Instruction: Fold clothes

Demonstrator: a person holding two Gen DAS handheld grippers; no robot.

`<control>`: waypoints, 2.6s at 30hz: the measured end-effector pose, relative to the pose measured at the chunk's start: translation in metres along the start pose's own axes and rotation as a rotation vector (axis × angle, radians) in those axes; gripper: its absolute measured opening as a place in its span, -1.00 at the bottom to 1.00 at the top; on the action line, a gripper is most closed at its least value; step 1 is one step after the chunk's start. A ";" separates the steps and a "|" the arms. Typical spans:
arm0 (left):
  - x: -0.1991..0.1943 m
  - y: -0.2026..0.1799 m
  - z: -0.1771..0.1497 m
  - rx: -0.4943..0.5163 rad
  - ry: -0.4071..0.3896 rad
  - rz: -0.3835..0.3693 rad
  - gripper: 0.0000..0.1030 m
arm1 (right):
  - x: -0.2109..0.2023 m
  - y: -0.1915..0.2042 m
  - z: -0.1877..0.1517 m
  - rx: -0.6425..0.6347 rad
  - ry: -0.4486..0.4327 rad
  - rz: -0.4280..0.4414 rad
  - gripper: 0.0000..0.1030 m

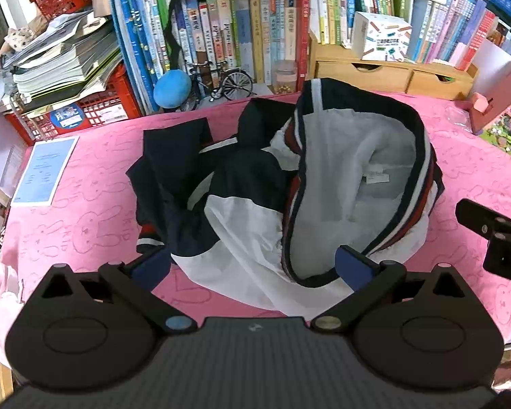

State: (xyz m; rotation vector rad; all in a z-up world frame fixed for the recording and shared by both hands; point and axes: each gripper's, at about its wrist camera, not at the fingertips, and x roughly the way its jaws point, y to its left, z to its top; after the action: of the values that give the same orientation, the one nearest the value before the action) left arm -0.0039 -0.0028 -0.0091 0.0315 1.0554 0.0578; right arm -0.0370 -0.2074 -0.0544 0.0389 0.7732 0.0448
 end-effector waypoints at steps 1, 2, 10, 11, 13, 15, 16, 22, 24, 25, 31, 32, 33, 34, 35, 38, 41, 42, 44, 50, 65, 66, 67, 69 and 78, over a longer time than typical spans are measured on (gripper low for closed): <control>0.002 -0.001 -0.003 0.000 0.004 0.002 1.00 | 0.000 0.000 0.000 -0.007 0.000 -0.001 1.00; 0.006 -0.004 -0.009 0.001 0.006 0.003 1.00 | 0.000 0.000 0.001 -0.014 0.001 -0.001 1.00; 0.027 0.006 -0.043 -0.027 0.013 -0.009 1.00 | 0.003 0.000 0.008 -0.036 0.020 0.014 1.00; 0.027 0.004 -0.043 -0.033 0.016 -0.004 1.00 | 0.003 -0.002 0.008 -0.035 0.019 0.023 1.00; 0.029 0.003 -0.042 -0.034 0.018 -0.002 1.00 | 0.005 0.000 0.009 -0.035 0.024 0.024 1.00; 0.030 0.003 -0.042 -0.032 0.018 -0.001 1.00 | 0.006 0.002 0.009 -0.034 0.029 0.024 1.00; 0.030 0.003 -0.042 -0.029 0.018 0.000 1.00 | 0.007 0.001 0.009 -0.035 0.032 0.027 1.00; 0.035 0.004 -0.041 -0.024 0.027 -0.004 1.00 | 0.009 0.003 0.010 -0.035 0.041 0.030 1.00; 0.037 0.004 -0.041 -0.025 0.032 -0.005 1.00 | 0.010 0.004 0.010 -0.036 0.042 0.029 1.00; 0.038 0.004 -0.041 -0.026 0.035 -0.006 1.00 | 0.011 0.004 0.010 -0.037 0.043 0.029 1.00; 0.043 0.004 -0.041 -0.023 0.049 -0.007 1.00 | 0.014 0.004 0.013 -0.037 0.053 0.034 1.00; 0.044 0.004 -0.041 -0.024 0.051 -0.007 1.00 | 0.014 0.004 0.013 -0.038 0.054 0.035 1.00; 0.045 0.004 -0.041 -0.025 0.052 -0.006 1.00 | 0.015 0.005 0.014 -0.038 0.055 0.036 1.00; 0.046 0.004 -0.040 -0.026 0.053 -0.005 1.00 | 0.016 0.005 0.015 -0.039 0.056 0.037 1.00; 0.047 0.005 -0.040 -0.027 0.054 -0.004 1.00 | 0.017 0.005 0.015 -0.040 0.057 0.038 1.00; 0.051 0.005 -0.039 -0.029 0.059 -0.001 1.00 | 0.020 0.006 0.016 -0.042 0.062 0.040 1.00; 0.055 0.006 -0.037 -0.030 0.067 0.002 1.00 | 0.023 0.007 0.019 -0.044 0.066 0.041 1.00; 0.056 0.006 -0.036 -0.030 0.068 0.003 1.00 | 0.025 0.007 0.020 -0.044 0.067 0.042 1.00; 0.058 0.006 -0.034 -0.027 0.071 0.006 1.00 | 0.027 0.008 0.022 -0.044 0.070 0.044 1.00; 0.063 0.007 -0.028 -0.027 0.076 0.013 1.00 | 0.036 0.011 0.030 -0.050 0.069 0.047 1.00; 0.073 0.011 -0.023 -0.034 0.105 0.027 1.00 | 0.123 0.031 0.069 -0.237 0.086 -0.183 1.00; 0.074 0.011 -0.024 -0.035 0.108 0.027 1.00 | 0.131 0.031 0.067 -0.255 0.110 -0.195 0.99; 0.074 0.012 -0.025 -0.036 0.111 0.028 1.00 | 0.140 0.031 0.064 -0.267 0.144 -0.215 0.96; 0.075 0.012 -0.027 -0.038 0.115 0.030 1.00 | 0.152 0.022 0.057 -0.240 0.226 -0.236 0.71; 0.085 0.019 -0.032 -0.073 0.150 0.038 1.00 | 0.141 -0.036 0.022 -0.052 0.346 -0.116 -0.33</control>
State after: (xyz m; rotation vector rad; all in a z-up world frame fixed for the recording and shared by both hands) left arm 0.0092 0.0219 -0.0975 -0.0195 1.2019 0.1347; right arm 0.0799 -0.2355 -0.1384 -0.0653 1.1184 -0.0402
